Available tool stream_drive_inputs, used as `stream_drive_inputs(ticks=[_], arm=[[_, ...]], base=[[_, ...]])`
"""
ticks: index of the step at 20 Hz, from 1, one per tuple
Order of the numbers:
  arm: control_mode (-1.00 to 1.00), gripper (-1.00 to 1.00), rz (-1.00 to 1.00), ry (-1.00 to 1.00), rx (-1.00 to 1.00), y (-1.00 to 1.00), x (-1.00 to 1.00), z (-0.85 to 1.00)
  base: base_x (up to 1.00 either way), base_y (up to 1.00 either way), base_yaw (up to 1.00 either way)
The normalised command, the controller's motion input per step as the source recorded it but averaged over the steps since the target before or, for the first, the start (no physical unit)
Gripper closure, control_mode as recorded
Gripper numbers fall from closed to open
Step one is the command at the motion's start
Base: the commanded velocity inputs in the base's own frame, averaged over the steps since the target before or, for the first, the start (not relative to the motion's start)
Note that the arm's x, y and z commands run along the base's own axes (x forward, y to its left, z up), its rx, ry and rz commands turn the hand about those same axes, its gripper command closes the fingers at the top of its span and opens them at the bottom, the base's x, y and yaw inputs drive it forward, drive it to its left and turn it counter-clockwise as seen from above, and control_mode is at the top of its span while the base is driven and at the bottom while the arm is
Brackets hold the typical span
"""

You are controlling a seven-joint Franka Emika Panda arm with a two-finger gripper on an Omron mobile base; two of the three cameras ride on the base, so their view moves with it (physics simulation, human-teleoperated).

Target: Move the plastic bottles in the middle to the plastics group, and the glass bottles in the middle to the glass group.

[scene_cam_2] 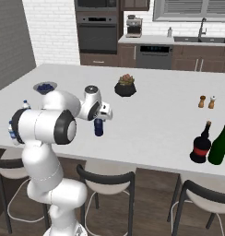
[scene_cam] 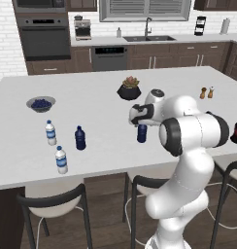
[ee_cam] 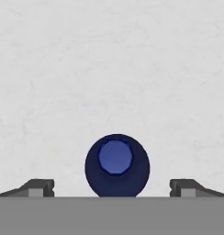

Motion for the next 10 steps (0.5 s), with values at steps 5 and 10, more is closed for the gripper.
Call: stream_drive_inputs(ticks=[5, 10], arm=[[-1.00, -1.00, 0.00, 0.03, 0.00, 0.00, 0.19, -0.21], [-1.00, -1.00, 0.00, 0.01, 0.00, 0.00, 0.15, -0.18]], base=[[0.00, 0.00, 0.00], [0.00, 0.00, 0.00]])
